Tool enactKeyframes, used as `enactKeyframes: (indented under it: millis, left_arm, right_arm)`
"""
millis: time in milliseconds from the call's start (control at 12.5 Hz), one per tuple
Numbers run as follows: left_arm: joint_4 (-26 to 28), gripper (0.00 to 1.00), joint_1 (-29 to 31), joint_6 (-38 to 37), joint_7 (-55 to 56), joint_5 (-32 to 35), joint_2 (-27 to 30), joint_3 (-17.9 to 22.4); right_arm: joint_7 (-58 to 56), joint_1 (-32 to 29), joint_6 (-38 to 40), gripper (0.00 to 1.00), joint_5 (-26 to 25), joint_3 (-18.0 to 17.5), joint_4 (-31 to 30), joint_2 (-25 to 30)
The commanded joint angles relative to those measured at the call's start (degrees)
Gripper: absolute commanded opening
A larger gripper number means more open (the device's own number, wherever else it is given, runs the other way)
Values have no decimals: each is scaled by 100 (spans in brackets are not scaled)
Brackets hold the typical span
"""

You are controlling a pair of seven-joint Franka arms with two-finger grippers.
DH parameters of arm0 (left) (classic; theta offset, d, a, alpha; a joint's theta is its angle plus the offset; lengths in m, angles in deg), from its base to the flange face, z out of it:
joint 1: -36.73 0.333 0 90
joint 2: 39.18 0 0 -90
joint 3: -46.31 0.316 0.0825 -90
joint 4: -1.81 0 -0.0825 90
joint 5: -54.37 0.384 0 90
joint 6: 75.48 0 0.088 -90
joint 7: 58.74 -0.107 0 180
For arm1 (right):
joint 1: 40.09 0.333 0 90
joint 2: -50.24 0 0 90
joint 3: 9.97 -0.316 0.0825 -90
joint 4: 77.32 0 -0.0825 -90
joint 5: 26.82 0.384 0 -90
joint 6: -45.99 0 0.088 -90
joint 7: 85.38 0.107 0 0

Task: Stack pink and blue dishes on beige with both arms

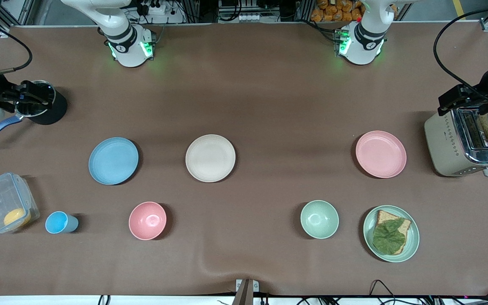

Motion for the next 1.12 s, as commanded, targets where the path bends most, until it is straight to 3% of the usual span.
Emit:
enactKeyframes:
  millis: [0,481,883,1043]
  left_arm:
    - [2,100,9,-18,-58,56,98,0]
    - [133,100,9,95,-49,108,54,-17]
    - [1151,100,27,1026,-32,126,89,-17]
    - [1730,100,307,1560,-49,126,89,-43]
  right_arm:
    - [84,-102,15,100,-21,-81,-96,126]
    - [84,-102,15,100,-21,-89,-96,126]
    - [84,-102,15,100,-21,-81,-96,126]
    - [66,-103,67,100,-21,-89,-96,126]
